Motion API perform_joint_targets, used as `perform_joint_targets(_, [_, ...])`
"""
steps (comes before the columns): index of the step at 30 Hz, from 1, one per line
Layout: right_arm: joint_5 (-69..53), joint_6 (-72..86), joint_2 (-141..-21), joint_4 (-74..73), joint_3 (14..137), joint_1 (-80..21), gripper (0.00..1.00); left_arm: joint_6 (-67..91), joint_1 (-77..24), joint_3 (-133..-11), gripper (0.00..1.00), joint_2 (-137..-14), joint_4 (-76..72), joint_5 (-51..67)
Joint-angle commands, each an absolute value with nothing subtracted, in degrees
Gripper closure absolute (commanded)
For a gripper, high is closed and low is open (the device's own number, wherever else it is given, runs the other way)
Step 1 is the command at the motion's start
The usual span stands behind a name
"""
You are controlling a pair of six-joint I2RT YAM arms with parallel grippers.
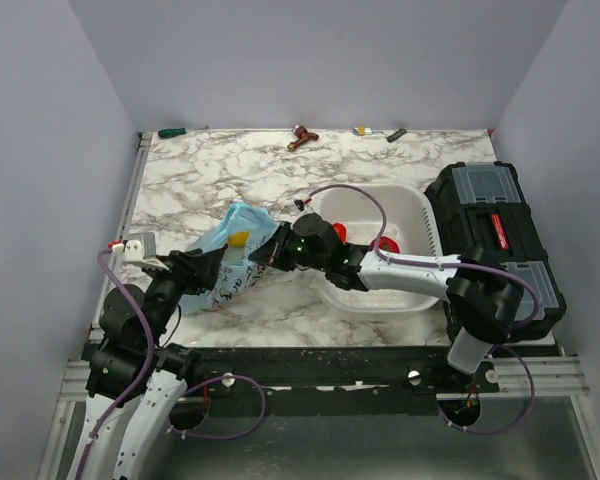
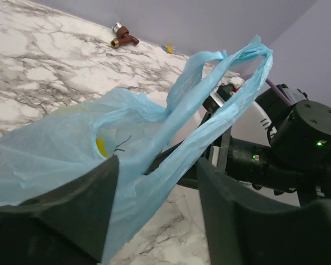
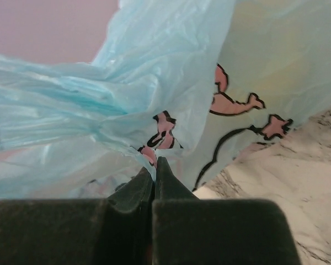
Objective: Take the fake fruits out of the plastic bag
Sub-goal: Adjust the plastic bag at the center of the board.
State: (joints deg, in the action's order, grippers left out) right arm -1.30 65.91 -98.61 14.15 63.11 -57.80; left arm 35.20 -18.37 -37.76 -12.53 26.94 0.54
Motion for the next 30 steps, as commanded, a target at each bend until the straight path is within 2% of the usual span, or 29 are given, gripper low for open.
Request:
perform_joint_targets(1, [-2.25,60.25,-96.48,20.52,58.50,-58.29,0.99,31.40,-18.11,-41.92,0.31,-12.33,29.16,6.03])
perform_joint_targets(4, [-0.33,56.19,-94.48,18.76,57.59,-58.39,0.99,28.29,-18.11,-47.62,0.20,-15.37,29.86,6.81])
perform_joint_targets(9, [-1.78,52.96,-93.03,19.62,56.24,-58.33,0.99,23.22,-18.11,-56.24,0.12,-22.53,30.77,2.35])
perform_joint_targets(13, [-1.54,53.01,-91.61,21.60,54.48,-58.28,0.99,19.99,-18.10,-60.18,0.01,-30.57,32.65,-3.98])
perform_joint_targets(16, [-1.55,52.27,-91.43,20.82,55.13,-58.33,0.99,21.47,-17.02,-62.90,0.01,-38.55,36.37,-10.23])
perform_joint_targets(21, [-2.74,51.62,-90.47,20.82,55.20,-58.30,0.99,26.00,-7.09,-63.98,0.01,-47.26,34.79,4.24])
perform_joint_targets(26, [-1.71,50.87,-89.37,18.82,55.82,-58.34,0.99,27.02,-5.90,-61.46,0.01,-51.87,32.92,5.05])
perform_joint_targets(30, [-2.29,50.57,-88.59,19.96,55.03,-58.35,0.99,24.91,-5.97,-54.70,0.04,-52.04,29.41,14.38])
